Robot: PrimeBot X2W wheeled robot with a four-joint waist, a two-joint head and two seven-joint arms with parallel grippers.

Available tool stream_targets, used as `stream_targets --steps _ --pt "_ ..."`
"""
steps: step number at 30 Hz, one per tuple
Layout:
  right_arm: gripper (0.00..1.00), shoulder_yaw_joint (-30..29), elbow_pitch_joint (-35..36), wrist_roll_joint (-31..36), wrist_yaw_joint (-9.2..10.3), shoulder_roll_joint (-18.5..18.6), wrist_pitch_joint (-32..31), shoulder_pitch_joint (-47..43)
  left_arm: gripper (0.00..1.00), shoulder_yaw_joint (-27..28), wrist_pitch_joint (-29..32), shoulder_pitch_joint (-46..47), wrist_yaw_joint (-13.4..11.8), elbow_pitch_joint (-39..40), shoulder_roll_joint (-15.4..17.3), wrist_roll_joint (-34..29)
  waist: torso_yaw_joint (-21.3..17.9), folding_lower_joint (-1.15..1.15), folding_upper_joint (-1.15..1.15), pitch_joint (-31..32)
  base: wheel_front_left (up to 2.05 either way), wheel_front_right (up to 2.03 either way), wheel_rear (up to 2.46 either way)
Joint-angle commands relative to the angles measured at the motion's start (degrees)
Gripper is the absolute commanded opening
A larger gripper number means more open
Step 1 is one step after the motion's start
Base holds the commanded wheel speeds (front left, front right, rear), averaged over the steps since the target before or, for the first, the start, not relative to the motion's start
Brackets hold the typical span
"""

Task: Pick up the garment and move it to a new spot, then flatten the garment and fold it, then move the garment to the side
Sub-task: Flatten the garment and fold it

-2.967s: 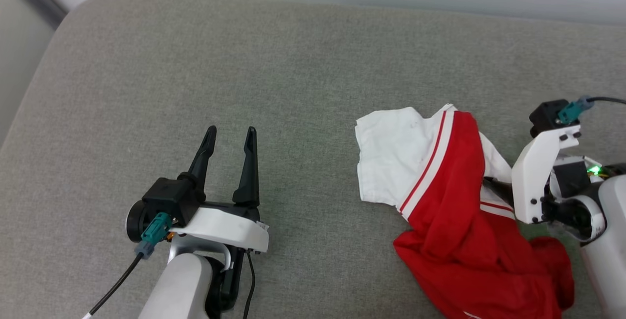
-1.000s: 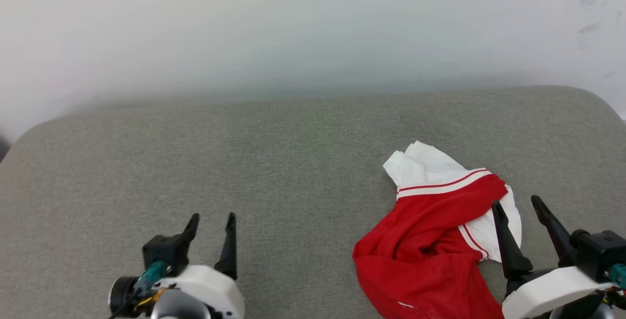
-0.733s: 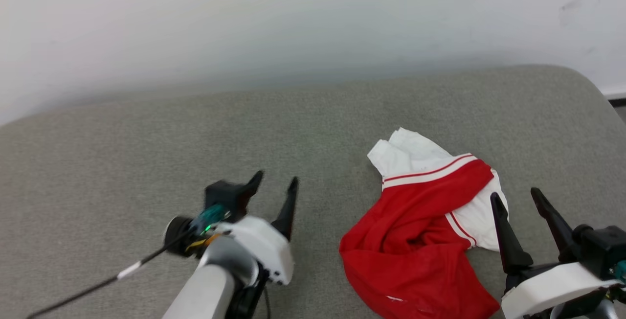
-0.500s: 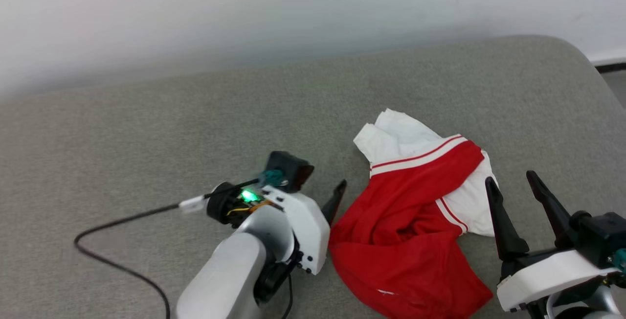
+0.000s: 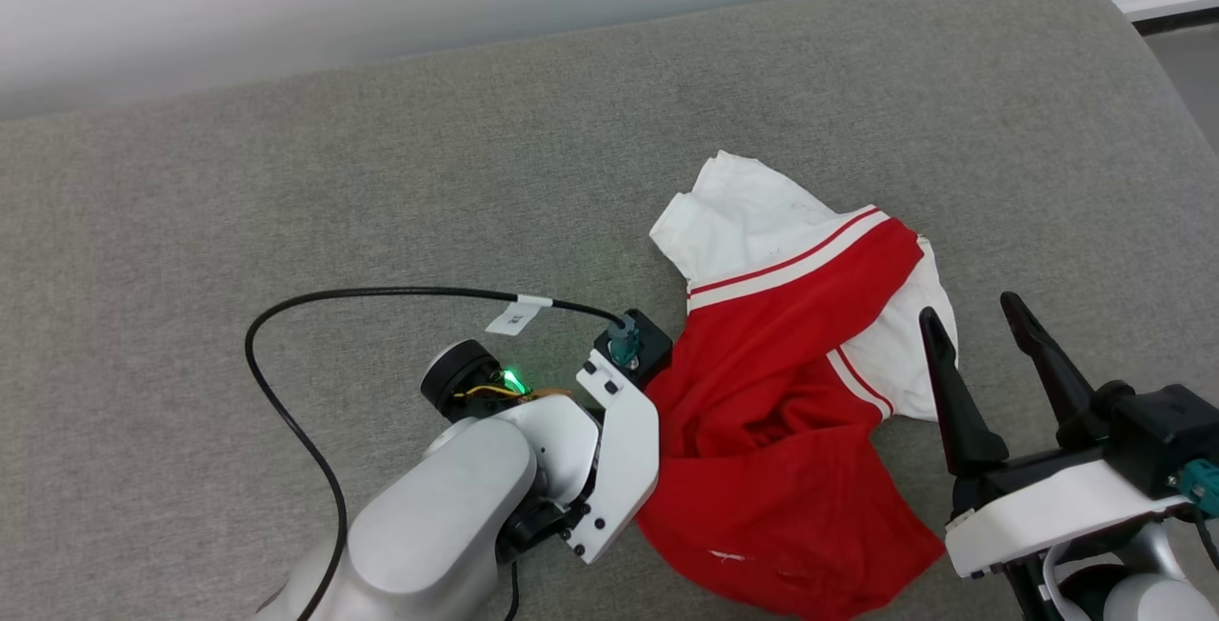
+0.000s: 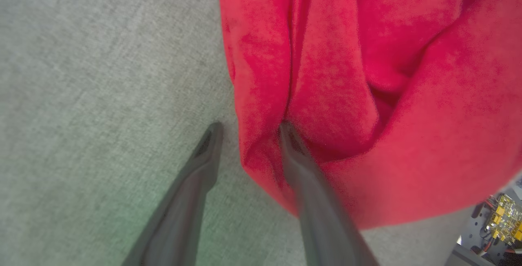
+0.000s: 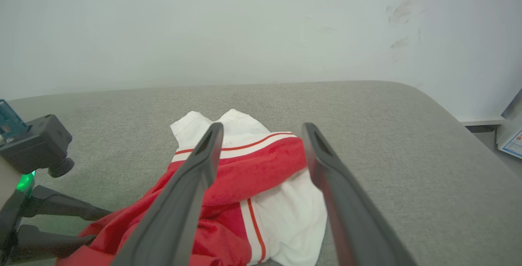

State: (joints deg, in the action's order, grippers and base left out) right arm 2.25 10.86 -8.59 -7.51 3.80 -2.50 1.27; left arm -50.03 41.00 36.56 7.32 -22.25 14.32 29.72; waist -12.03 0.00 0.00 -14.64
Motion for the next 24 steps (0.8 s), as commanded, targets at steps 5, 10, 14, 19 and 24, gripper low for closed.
stream_targets --steps 5,10,14,19,24 --pt "1.0 -0.49 0.13 0.25 0.04 -0.3 0.22 0.35 0.0 1.06 -7.15 -0.26 -1.57 1.1 1.59 -0.75 2.68 0.0 0.0 1.42 0.0 0.0 0.0" --pt "1.0 -1.05 0.7 0.29 0.04 -0.07 -1.04 -0.86 0.0 4.74 -13.97 -2.82 -6.39 5.37 1.91 -0.59 6.51 0.0 0.0 3.89 0.0 0.0 0.0" --pt "1.0 -1.63 1.27 0.27 0.04 0.06 -1.94 -1.77 0.0 7.18 -16.67 -7.89 -9.82 9.65 3.53 0.98 9.54 0.0 0.0 5.55 0.0 0.0 0.0" --pt "1.0 -2.29 2.04 0.45 0.04 -0.03 -2.96 -3.6 0.0 9.17 -18.01 -17.24 -14.18 14.17 6.06 3.58 12.13 0.0 0.0 7.15 0.0 0.0 0.0" --pt "1.0 -2.01 2.62 0.59 0.04 0.08 -3.84 -5.08 0.0 10.33 -17.87 -28.34 -17.98 16.63 6.73 8.11 12.62 0.0 0.0 9.19 0.0 0.0 0.0"
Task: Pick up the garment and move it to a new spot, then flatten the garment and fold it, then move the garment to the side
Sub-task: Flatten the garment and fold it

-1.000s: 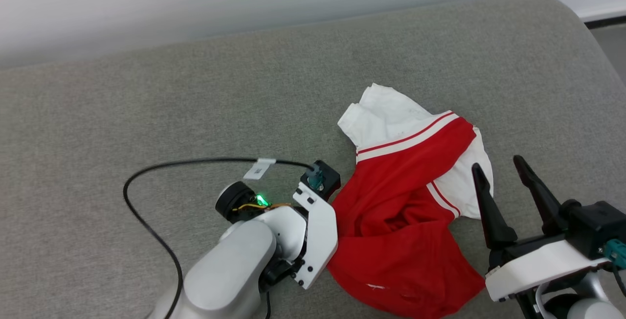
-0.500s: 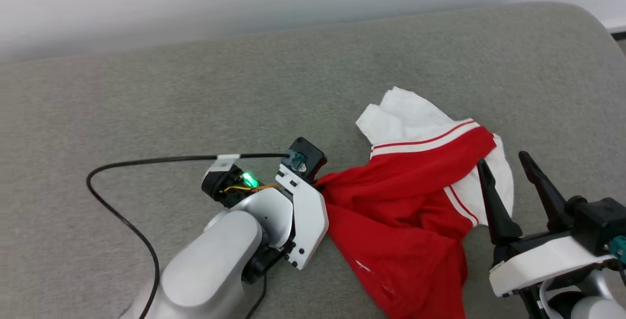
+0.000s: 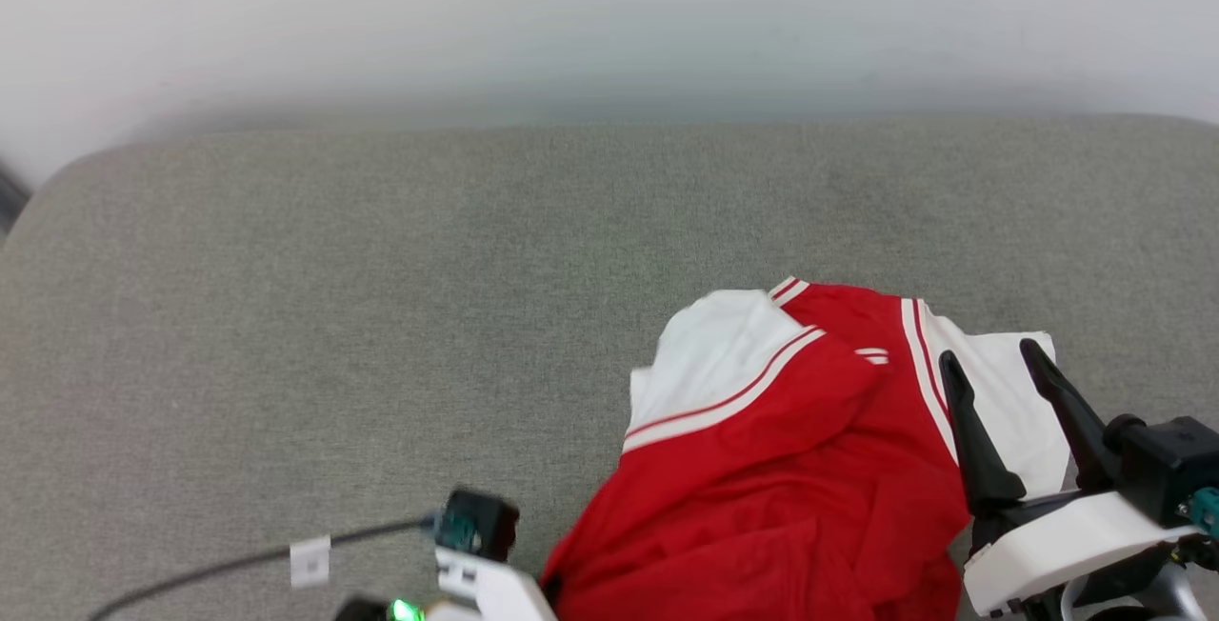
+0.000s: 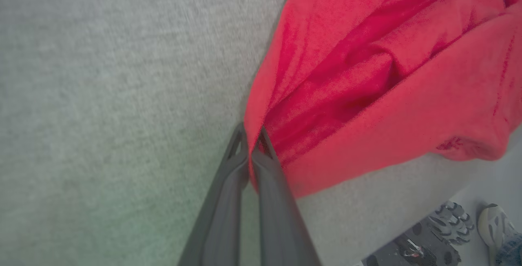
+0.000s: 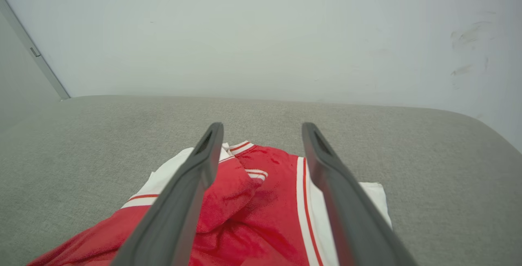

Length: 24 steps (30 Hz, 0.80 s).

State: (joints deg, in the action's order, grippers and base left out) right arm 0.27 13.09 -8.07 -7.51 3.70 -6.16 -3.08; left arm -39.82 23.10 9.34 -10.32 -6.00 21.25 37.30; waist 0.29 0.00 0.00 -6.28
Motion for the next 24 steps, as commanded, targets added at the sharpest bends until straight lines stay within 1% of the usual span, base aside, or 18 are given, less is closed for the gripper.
stream_targets --steps 1,2,3,4,5,6,7,8,14,19,22,24 --pt "1.0 0.01 0.44 0.06 0.04 0.19 -0.28 -0.88 0.0 0.26 -0.22 -2.92 -1.0 0.63 -0.31 1.16 0.21 0.0 0.0 1.29 0.0 0.0 0.0" --pt "1.0 0.01 0.44 0.06 0.04 0.19 -0.28 -0.88 0.0 0.26 -0.22 -2.92 -1.0 0.63 -0.31 1.16 0.21 0.0 0.0 1.29 0.0 0.0 0.0" --pt "1.0 0.07 0.57 0.21 0.04 0.28 -0.36 -1.02 0.06 0.15 -0.19 -4.72 -1.45 0.79 -0.53 2.03 0.12 0.0 0.0 1.75 0.0 0.0 0.0" --pt "1.0 0.08 0.66 0.09 0.04 0.27 -0.51 -1.35 0.48 0.35 -0.56 -6.34 -1.96 1.06 -1.07 2.94 0.07 0.0 0.0 2.1 0.0 0.0 0.0" --pt "1.0 0.07 0.73 0.03 0.04 0.24 -0.65 -1.69 1.0 0.44 -1.01 -7.47 -2.28 1.33 -1.22 3.22 0.06 0.0 0.0 2.51 0.0 0.0 0.0" --pt "1.0 -0.14 0.76 0.08 0.04 0.25 -0.71 -2.09 1.0 0.75 -1.7 -8.27 -2.65 1.65 -1.41 3.65 0.23 0.0 0.0 2.94 0.0 0.0 0.0" --pt "1.0 -0.84 0.97 -0.27 0.03 0.14 -1.17 -2.97 1.0 1.73 -4.55 -8.25 -3.42 3.2 -2.04 2.9 1.0 0.0 0.0 4.07 0.0 0.0 0.0" --pt "1.0 -0.9 1.06 -0.26 0.03 0.1 -1.24 -3.14 1.0 2.21 -5.8 -7.62 -3.73 3.76 -1.96 2.24 1.14 0.0 0.0 4.37 0.0 0.0 0.0" --pt "1.0 -1.55 1.46 -0.17 0.04 -0.02 -1.52 -3.31 1.0 4.99 -13.75 -1.35 -3.26 6.86 -1.7 -1.99 1.55 0.0 0.0 4.37 0.0 0.0 0.0" --pt "1.0 -1.45 1.33 -0.34 0.04 -0.18 -0.97 -1.53 1.0 6.12 -16.44 7.41 -1.44 4.68 -2.91 -4.28 0.81 0.0 0.0 1.87 0.0 0.0 0.0" --pt "1.0 -0.94 1.01 -0.38 0.04 -0.22 -0.63 -0.42 1.0 6.12 -17.11 13.1 0.4 1.49 -4.28 -4.65 -0.23 0.0 0.0 -0.42 0.0 0.0 0.0" --pt "1.0 -0.54 0.64 -0.3 0.04 -0.16 -0.23 0.66 1.0 5.64 -16.79 16.67 2.14 -1.64 -5.17 -4.63 -1.07 0.0 0.0 -1.98 0.0 0.0 0.0"
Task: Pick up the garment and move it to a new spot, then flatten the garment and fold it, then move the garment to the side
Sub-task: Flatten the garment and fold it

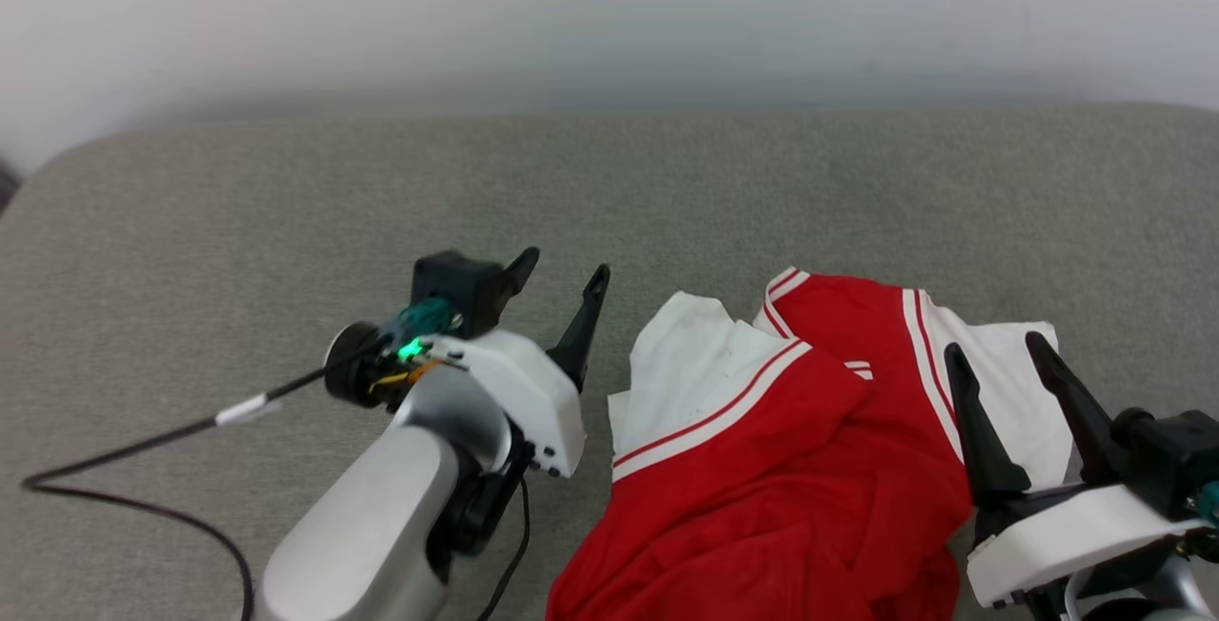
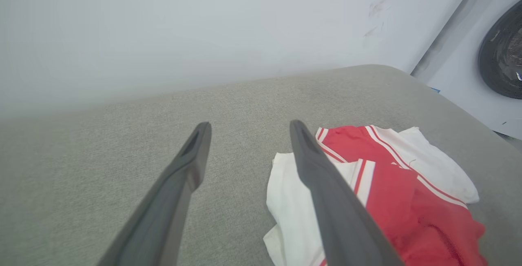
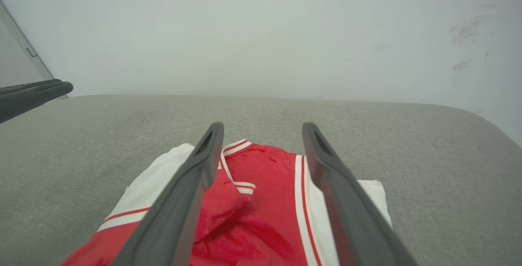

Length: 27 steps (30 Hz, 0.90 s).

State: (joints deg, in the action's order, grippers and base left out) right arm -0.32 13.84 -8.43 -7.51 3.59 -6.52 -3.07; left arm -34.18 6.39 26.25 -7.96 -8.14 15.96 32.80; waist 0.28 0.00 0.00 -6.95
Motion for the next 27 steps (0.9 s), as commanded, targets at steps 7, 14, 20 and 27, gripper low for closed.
stream_targets --steps 7,14,20,27 --pt "1.0 1.26 -1.35 -0.55 0.04 0.06 0.54 3.16 1.0 -3.75 6.63 9.9 8.32 -11.84 -2.56 2.18 -3.55 0.0 0.0 -6.3 0.0 0.0 0.0" --pt "1.0 1.89 -2.68 -0.83 0.04 0.23 1.36 4.85 1.0 -9.56 20.34 16.46 13.94 -22.56 -2.05 3.77 -5.36 0.0 0.0 -9.66 0.0 0.0 0.0" --pt "1.0 1.82 -4.1 -1.31 0.04 0.06 2.2 5.62 1.0 -16.45 32.77 15.87 15.37 -28.61 -1.79 5.78 -6.26 0.0 0.0 -10.32 0.0 0.0 0.0" --pt "1.0 0.94 -5.09 -1.44 0.03 -0.06 2.7 5.29 0.0 -16.56 26.13 17.22 14.31 -27.25 -1.94 4.39 -5.64 0.0 0.0 -8.87 0.0 0.0 0.0"
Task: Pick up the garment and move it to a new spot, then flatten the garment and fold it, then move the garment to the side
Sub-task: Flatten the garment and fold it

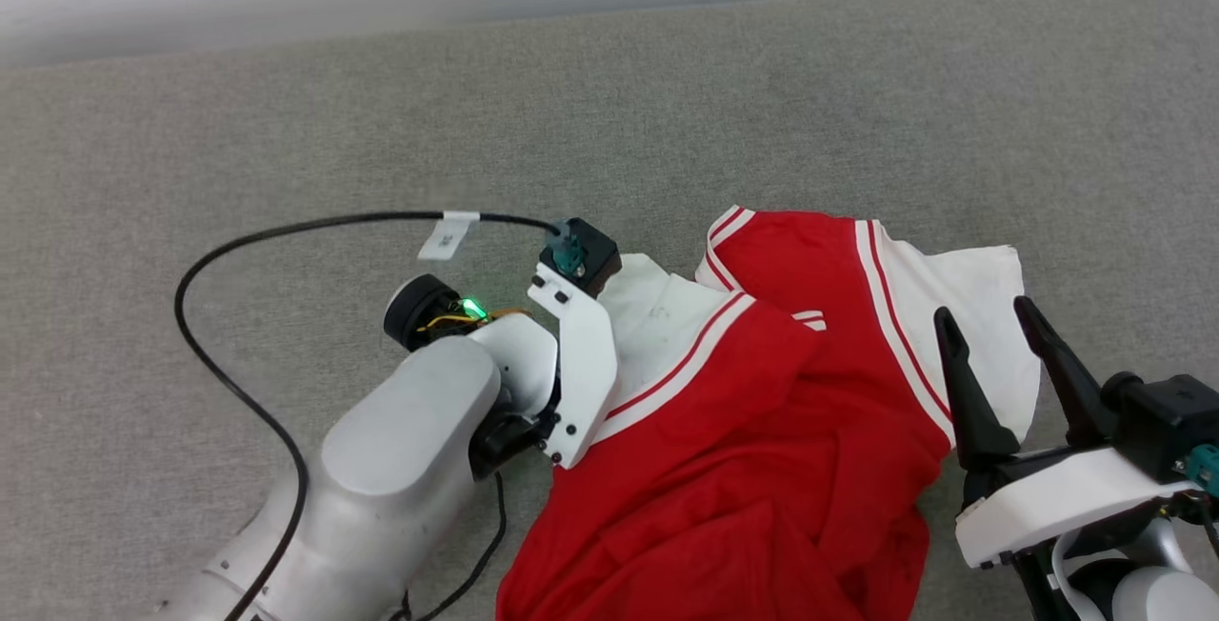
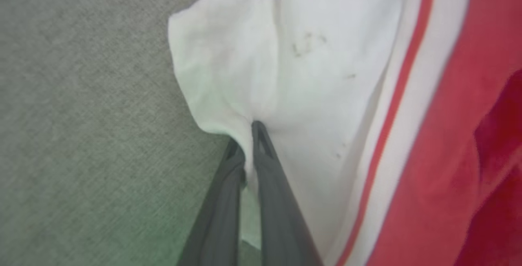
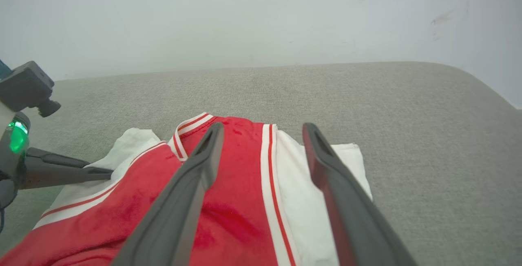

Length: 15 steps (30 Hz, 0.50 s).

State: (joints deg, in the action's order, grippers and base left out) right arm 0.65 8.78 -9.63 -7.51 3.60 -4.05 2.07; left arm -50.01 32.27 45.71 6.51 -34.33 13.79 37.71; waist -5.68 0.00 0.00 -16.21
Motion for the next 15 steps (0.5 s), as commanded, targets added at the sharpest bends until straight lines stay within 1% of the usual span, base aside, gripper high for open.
stream_targets --steps 1,5,8,9,12,15 --pt "1.0 -0.23 -0.16 -0.06 0.03 -0.08 0.2 0.0 0.0 0.02 -1.86 -1.9 -0.95 -0.47 0.37 -0.83 0.62 0.0 0.0 0.86 0.0 0.0 0.0" --pt "1.0 -0.9 -0.03 0.28 0.03 -0.05 -0.38 -0.88 0.0 3.17 -9.84 -2.16 -4.78 2.4 1.49 -1.7 2.26 0.0 0.0 2.88 0.0 0.0 0.0" --pt "1.0 -1.43 0.04 0.33 0.04 -0.09 -0.79 -1.44 0.0 6.12 -15.14 -4.52 -8.23 5.35 3.37 -1.46 3.59 0.0 0.0 4.69 0.0 0.0 0.0" --pt "1.0 -1.96 0.31 0.35 0.04 -0.16 -1.31 -2.44 0.0 9.94 -18.86 -8.3 -12.06 9.02 6.11 -0.05 4.87 0.0 0.0 6.31 0.0 0.0 0.0" --pt "1.0 -2.46 0.44 -0.03 0.04 -0.24 -1.79 -3.35 0.0 13.52 -21.11 -14.32 -15.84 12.94 9.01 2.08 5.68 0.0 0.0 7.72 0.0 0.0 0.0" --pt "1.0 -2.8 0.58 -0.33 0.04 -0.29 -2.19 -4.02 0.0 16.42 -21.81 -21.69 -19.34 16.71 11.49 4.84 6.04 0.0 0.0 8.66 0.0 0.0 0.0"
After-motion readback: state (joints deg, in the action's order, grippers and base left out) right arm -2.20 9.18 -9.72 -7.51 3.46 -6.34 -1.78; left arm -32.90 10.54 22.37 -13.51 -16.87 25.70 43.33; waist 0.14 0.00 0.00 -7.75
